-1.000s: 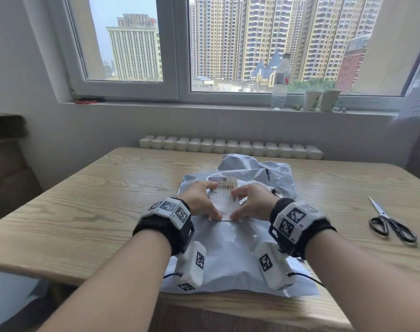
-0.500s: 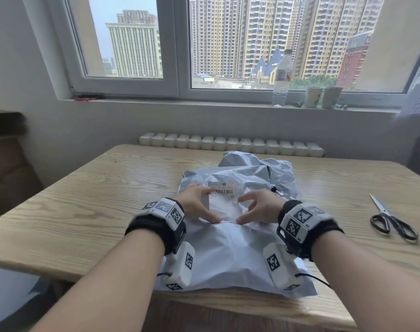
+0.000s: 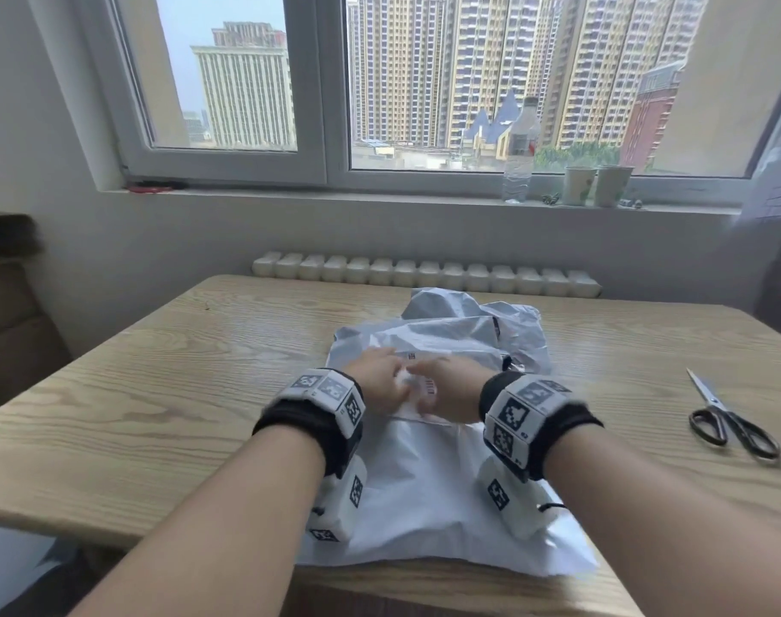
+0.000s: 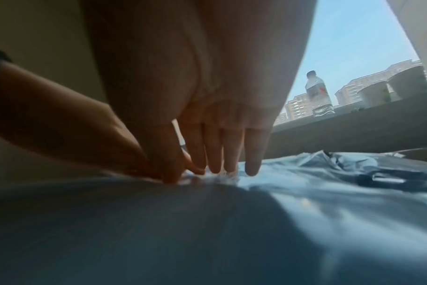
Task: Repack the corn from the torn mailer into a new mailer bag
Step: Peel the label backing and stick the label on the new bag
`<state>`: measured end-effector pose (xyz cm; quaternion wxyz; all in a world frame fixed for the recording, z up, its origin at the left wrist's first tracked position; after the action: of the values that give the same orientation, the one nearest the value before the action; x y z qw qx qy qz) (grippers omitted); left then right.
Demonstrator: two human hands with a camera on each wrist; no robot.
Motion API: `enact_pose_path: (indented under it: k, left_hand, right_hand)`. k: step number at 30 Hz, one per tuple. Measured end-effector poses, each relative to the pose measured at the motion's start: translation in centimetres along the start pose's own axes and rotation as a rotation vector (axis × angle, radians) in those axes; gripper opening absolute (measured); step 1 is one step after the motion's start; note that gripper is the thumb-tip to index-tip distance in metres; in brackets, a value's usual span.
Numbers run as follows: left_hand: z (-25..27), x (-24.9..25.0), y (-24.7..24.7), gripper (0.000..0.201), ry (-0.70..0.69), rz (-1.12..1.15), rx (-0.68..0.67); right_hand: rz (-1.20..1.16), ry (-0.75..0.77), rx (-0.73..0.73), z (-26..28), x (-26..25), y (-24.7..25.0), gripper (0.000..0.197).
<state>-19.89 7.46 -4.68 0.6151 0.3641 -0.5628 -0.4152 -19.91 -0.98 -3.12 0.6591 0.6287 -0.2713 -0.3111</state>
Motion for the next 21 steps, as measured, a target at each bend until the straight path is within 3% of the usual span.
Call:
enact_pose_path:
  k: [2,3,7,12,16,21]
  left_hand:
    - [-0.4,-1.4,-1.0,0.060,0.050,-0.021,-0.045]
    - [-0.6,-2.1,-1.4,0.065,0.077,-0.033,-0.067]
    - [-0.9,-3.4,-1.5,0.066,0.124,-0.030,-0.097]
    - [-1.3,-2.2,-0.9,0.060,0.091,0.004,-0.033]
    - [-1.2,-2.5,-1.9,0.062,0.115,-0.016,-0.076]
    - [-0.8,-3.5,-1.6,0.068,0.161,0.038,-0.106]
  right_hand:
    - [-0.025,-0.019,-0.063,-0.4,0.1,-1.7,0.016]
    - [-0.052,-0.052,-0.090,-0.6,0.6,-2.4,0.016]
    - [-0.027,-0.175,-0.182,-0.7,3.1,-3.5,0.037]
    - [-0.117,-0.118,-0.066,-0.9,2.6,-1.9,0.050]
    - [-0.072,-0.036,-0.122,-1.4,0.4,-2.4,0.053]
    - [-0.080,-0.173,-0.198,-1.5,2.3,-3.8,0.048]
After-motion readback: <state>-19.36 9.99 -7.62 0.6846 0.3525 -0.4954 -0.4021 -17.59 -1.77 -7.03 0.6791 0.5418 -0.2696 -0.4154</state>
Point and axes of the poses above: each hand's wrist, its own z-axis away from the middle knuckle, its own y-axis out of the back of the hand, x = y × z, the point moved 8 cm from there along -z, towards the middle knuckle, and after that the axes turned 9 degrees about z, right-handed, at the moved point
